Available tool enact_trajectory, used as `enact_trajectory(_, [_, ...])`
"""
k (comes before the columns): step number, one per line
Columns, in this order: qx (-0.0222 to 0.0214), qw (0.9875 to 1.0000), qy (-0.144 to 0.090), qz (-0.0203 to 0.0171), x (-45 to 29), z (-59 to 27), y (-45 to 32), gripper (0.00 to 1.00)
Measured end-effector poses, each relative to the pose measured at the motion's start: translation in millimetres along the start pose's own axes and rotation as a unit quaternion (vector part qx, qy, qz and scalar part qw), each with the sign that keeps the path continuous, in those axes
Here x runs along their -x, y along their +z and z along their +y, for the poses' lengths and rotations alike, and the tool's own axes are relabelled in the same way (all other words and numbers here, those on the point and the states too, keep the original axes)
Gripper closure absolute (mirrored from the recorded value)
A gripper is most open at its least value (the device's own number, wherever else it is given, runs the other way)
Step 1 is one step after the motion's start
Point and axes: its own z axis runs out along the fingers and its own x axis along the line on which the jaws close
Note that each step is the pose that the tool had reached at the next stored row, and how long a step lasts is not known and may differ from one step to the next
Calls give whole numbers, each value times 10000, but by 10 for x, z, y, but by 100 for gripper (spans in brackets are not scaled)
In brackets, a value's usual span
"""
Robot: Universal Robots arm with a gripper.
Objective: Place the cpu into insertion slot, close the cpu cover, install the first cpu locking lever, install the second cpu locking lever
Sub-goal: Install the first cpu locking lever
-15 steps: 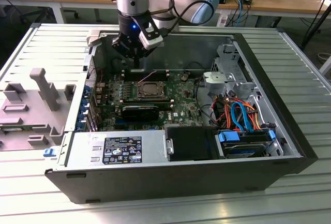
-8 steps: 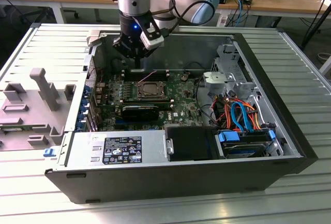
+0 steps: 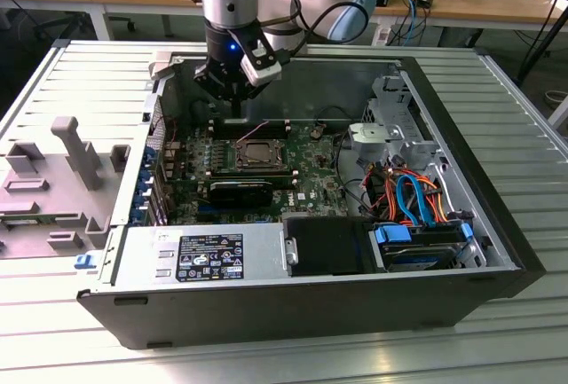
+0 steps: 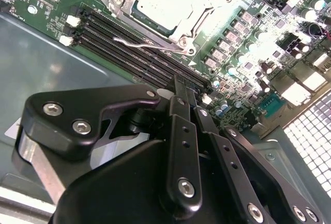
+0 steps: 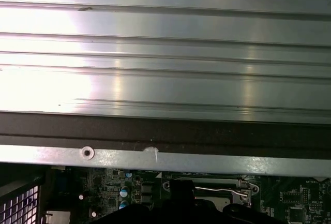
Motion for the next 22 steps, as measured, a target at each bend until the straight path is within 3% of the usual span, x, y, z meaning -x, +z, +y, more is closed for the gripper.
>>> enact_trajectory(22, [0,10000,0,0,0,-14,62,89])
